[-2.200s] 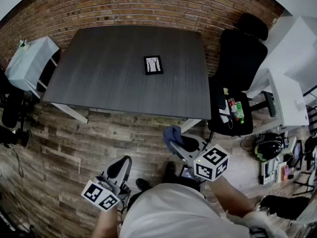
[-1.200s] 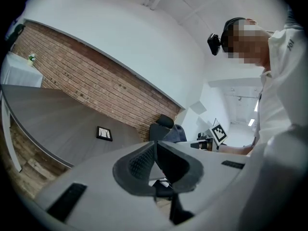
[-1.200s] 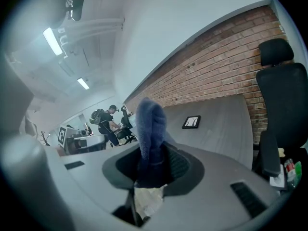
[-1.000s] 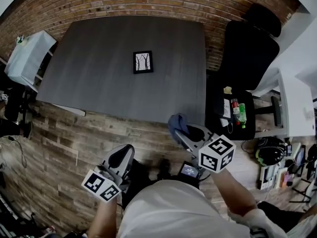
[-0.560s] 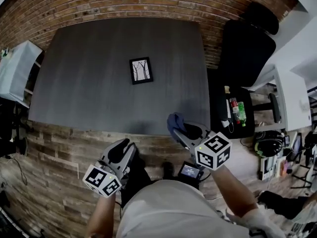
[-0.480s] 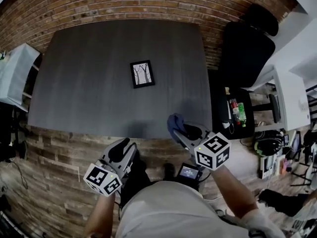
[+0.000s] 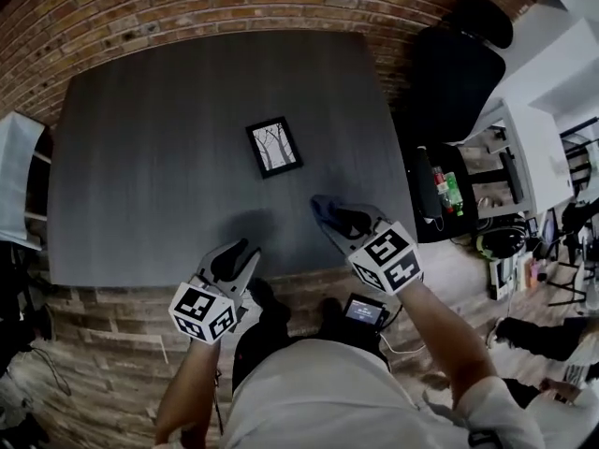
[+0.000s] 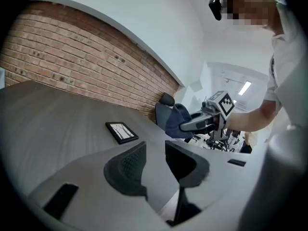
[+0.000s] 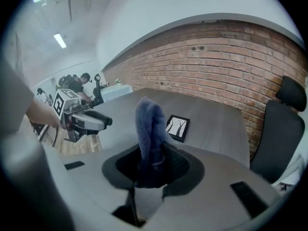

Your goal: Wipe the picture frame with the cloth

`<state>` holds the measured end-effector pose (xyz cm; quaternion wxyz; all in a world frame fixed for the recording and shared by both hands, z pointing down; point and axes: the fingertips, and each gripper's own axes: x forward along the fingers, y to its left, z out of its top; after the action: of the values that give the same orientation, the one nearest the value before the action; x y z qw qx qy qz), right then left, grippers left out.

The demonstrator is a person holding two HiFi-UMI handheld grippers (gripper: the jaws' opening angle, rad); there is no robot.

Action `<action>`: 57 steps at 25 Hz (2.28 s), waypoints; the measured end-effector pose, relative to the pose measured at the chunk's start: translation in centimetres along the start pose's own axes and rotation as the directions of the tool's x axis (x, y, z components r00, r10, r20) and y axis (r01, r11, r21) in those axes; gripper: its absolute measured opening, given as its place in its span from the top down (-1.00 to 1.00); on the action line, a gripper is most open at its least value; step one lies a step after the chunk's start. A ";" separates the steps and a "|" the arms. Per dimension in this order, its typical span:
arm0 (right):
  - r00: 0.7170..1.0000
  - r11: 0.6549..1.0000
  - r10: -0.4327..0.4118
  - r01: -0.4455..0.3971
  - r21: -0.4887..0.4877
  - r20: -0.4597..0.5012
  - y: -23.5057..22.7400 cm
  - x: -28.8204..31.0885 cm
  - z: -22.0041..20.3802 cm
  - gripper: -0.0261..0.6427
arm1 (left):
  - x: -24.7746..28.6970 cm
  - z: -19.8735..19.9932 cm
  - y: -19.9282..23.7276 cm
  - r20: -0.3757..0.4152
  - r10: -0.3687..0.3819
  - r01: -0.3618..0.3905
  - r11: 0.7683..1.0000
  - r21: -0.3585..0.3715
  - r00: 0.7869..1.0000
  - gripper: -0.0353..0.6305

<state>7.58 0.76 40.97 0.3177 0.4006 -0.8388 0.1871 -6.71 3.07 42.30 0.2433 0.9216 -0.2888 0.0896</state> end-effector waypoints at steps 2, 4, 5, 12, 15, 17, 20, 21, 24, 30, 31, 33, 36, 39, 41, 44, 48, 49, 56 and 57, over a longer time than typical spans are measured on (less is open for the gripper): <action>0.999 0.998 -0.022 0.020 -0.055 -0.031 -0.2 1.2 0.8 0.60 | 0.5 0.1 1.1 -0.012 -0.011 0.011 1.000 0.010 1.000 0.53; 0.997 0.992 -0.045 0.038 -0.118 -0.062 -0.6 2.4 1.5 0.60 | 1.2 0.1 2.2 -0.021 -0.012 0.012 1.000 0.023 1.000 0.51; 0.996 0.988 -0.055 0.044 -0.147 -0.075 -0.8 3.1 1.9 0.60 | 1.7 0.1 2.6 -0.026 -0.009 0.010 1.000 0.029 1.000 0.50; 0.982 0.951 -0.093 0.039 -0.306 -0.163 -3.3 7.4 3.6 0.60 | 4.9 0.0 4.5 -0.062 0.029 -0.025 0.997 0.068 0.998 0.40; 0.974 0.937 -0.099 0.022 -0.349 -0.205 -5.1 9.5 3.7 0.60 | 6.7 -0.3 5.6 -0.082 0.062 -0.056 0.995 0.077 0.995 0.40; 0.969 0.928 -0.093 0.002 -0.372 -0.227 -6.1 11.0 3.7 0.60 | 8.0 -0.8 6.3 -0.105 0.090 -0.082 0.993 0.082 0.990 0.38; 0.961 0.912 -0.081 -0.035 -0.408 -0.263 -7.3 13.2 3.5 0.60 | 9.8 -2.0 7.4 -0.151 0.143 -0.127 0.986 0.109 0.978 0.33; 0.959 0.905 -0.080 -0.045 -0.422 -0.273 -7.7 14.0 3.6 0.60 | 10.4 -2.3 7.8 -0.165 0.160 -0.141 0.982 0.122 0.973 0.31; 0.951 0.875 -0.089 -0.068 -0.478 -0.297 -8.8 16.0 4.1 0.60 | 12.4 -2.7 8.7 -0.198 0.203 -0.173 0.972 0.157 0.959 0.28; 0.939 0.807 -0.111 -0.105 -0.581 -0.325 -9.6 20.4 5.8 0.60 | 15.5 -3.7 11.1 -0.252 0.307 -0.264 0.946 0.189 0.918 0.21; 0.938 0.796 -0.115 -0.109 -0.596 -0.326 -9.6 21.1 6.2 0.60 | 15.9 -3.9 11.5 -0.266 0.316 -0.272 0.943 0.190 0.911 0.21; 0.939 0.777 -0.119 -0.113 -0.619 -0.322 -9.7 22.4 6.9 0.60 | 16.6 -4.1 12.1 -0.282 0.333 -0.287 0.938 0.193 0.900 0.20; 0.944 0.755 -0.123 -0.112 -0.646 -0.307 -9.7 23.8 8.1 0.60 | 17.4 -4.0 12.7 -0.296 0.352 -0.303 0.932 0.199 0.888 0.19; 0.945 0.736 -0.140 -0.100 -0.670 -0.295 -10.0 25.3 9.0 0.60 | 18.0 -4.2 13.0 -0.329 0.353 -0.295 0.932 0.212 0.876 0.20; 0.946 0.726 -0.152 -0.090 -0.682 -0.286 -10.1 26.2 9.6 0.60 | 18.3 -4.5 13.1 -0.348 0.349 -0.286 0.933 0.220 0.870 0.20; 0.948 0.715 -0.158 -0.083 -0.694 -0.277 -9.8 27.6 10.2 0.60 | 18.4 -5.1 13.5 -0.365 0.350 -0.285 0.933 0.219 0.863 0.21; 0.939 0.703 -0.163 -0.105 -0.703 -0.304 -9.2 29.2 9.3 0.60 | 18.3 -5.1 14.1 -0.360 0.372 -0.307 0.924 0.226 0.856 0.34; 0.935 0.701 -0.163 -0.114 -0.704 -0.314 -9.0 29.5 8.9 0.61 | 18.3 -5.0 14.3 -0.358 0.375 -0.311 0.923 0.226 0.855 0.38; 0.923 0.625 -0.179 -0.160 -0.764 -0.340 -7.9 29.6 7.4 0.61 | 18.1 -5.2 14.5 -0.352 0.390 -0.323 0.917 0.234 0.851 0.41; 0.921 0.626 -0.180 -0.163 -0.762 -0.345 -8.0 29.5 7.3 0.61 | 18.2 -5.1 14.4 -0.351 0.390 -0.323 0.917 0.234 0.851 0.41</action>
<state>-2.97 -24.52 56.26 0.6201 0.1818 -0.7537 -0.1199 -0.28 -13.54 58.03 0.1970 0.8321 -0.3923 0.3391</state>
